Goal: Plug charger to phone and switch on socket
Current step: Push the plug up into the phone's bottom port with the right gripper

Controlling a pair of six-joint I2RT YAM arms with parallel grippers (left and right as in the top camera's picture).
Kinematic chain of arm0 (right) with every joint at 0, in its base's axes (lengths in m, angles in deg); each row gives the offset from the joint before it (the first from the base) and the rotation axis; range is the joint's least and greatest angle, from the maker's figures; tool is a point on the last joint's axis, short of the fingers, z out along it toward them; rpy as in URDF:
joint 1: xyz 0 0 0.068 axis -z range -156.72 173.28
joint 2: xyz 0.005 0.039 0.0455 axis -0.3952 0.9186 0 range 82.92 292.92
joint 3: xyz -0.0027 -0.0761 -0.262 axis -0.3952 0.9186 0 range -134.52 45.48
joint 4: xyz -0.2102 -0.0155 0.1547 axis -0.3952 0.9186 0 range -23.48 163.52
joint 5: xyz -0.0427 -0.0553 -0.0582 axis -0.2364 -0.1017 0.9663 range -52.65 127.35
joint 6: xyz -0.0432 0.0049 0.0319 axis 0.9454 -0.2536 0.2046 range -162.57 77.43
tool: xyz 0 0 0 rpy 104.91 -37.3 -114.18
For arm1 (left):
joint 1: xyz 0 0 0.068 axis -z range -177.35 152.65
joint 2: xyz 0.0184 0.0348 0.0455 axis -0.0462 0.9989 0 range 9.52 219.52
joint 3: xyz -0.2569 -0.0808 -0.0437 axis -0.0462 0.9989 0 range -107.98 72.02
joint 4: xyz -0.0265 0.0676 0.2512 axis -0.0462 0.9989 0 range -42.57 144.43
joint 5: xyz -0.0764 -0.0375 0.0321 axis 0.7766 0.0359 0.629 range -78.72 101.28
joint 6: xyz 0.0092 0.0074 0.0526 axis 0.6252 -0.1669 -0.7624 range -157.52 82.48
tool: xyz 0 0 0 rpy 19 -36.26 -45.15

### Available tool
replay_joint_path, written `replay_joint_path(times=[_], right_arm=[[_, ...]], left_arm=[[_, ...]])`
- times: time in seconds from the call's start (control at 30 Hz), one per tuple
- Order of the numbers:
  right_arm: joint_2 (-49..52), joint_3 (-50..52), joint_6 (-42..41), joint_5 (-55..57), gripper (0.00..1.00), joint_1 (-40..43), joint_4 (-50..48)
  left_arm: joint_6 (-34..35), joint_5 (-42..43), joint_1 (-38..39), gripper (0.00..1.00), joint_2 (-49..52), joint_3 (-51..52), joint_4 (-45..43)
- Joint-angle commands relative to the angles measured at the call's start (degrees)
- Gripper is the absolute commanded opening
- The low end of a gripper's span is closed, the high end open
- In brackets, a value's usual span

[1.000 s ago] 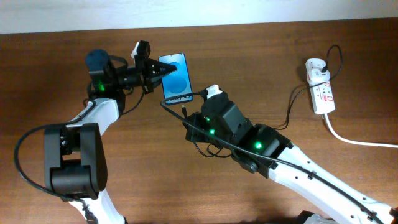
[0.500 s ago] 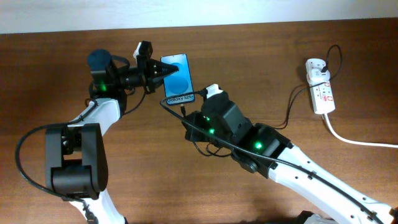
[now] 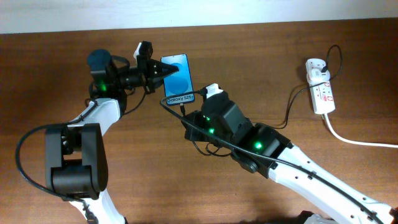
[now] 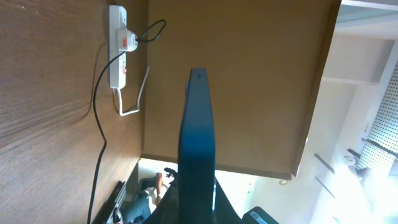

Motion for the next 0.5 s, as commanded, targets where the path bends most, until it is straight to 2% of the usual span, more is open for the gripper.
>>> replay_joint_path(times=[0.0, 0.47], right_arm=[[0.42, 0.09, -0.48, 0.79, 0.04, -0.35, -0.26], [0.42, 0.09, -1.77, 2.03, 0.04, -0.37, -0.04]], left_arm=[[1.55, 0.83, 0.87, 0.00, 0.11, -1.22, -0.52], [1.66, 1.90, 1.14, 0.00, 0.11, -1.22, -1.88]])
